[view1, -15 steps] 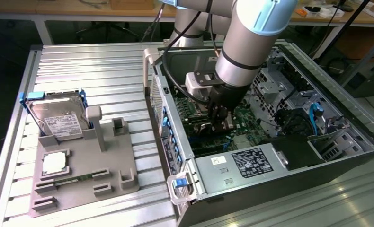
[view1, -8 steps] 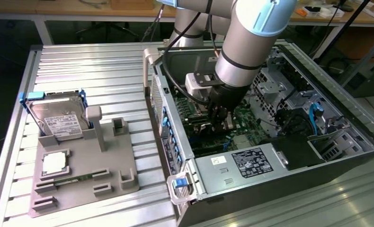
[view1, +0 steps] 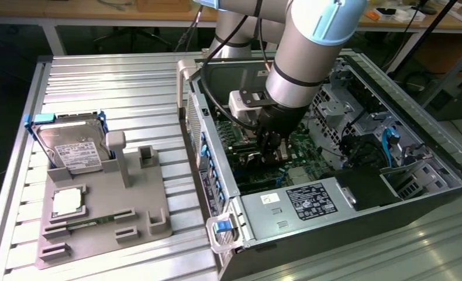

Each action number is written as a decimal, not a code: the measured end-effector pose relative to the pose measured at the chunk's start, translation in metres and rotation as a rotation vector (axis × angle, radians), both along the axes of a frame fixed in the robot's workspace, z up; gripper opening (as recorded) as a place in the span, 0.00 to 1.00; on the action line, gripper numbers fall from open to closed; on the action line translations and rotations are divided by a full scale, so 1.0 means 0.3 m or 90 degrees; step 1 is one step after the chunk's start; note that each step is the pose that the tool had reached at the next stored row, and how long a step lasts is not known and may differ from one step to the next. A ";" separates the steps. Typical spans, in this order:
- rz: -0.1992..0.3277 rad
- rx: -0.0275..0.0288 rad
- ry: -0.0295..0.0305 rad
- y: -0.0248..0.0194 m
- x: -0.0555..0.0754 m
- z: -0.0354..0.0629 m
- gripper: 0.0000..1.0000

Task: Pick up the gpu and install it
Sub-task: 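Insert the gpu into the slot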

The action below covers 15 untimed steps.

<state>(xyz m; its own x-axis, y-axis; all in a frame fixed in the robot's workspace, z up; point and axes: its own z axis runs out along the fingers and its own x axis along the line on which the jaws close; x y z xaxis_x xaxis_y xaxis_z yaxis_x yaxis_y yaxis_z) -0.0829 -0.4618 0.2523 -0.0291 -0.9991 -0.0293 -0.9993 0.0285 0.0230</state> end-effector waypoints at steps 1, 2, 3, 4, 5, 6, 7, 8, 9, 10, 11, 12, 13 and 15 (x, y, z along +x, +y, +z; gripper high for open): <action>0.000 -0.0001 0.0000 0.000 0.000 -0.001 0.27; 0.000 0.0002 0.0000 0.000 0.000 -0.005 0.27; 0.000 0.0003 -0.0001 0.000 0.000 -0.011 0.27; 0.000 0.0001 -0.0001 0.000 0.000 -0.016 0.27; 0.000 -0.0001 -0.0001 0.000 0.000 -0.021 0.27; 0.000 0.0003 -0.0005 0.000 0.000 -0.027 0.27; 0.000 0.0001 -0.0002 0.000 0.000 -0.027 0.27; 0.000 0.0001 -0.0002 0.000 0.000 -0.028 0.27; 0.000 -0.0001 -0.0001 0.000 0.000 -0.028 0.27; 0.000 -0.0001 -0.0001 0.000 0.000 -0.028 0.27; 0.000 -0.0001 -0.0001 0.000 0.000 -0.028 0.27; 0.000 0.0000 -0.0001 0.000 0.000 -0.029 0.27; 0.000 0.0000 -0.0001 0.000 0.000 -0.029 0.27; 0.000 0.0000 -0.0001 0.000 0.000 -0.031 0.27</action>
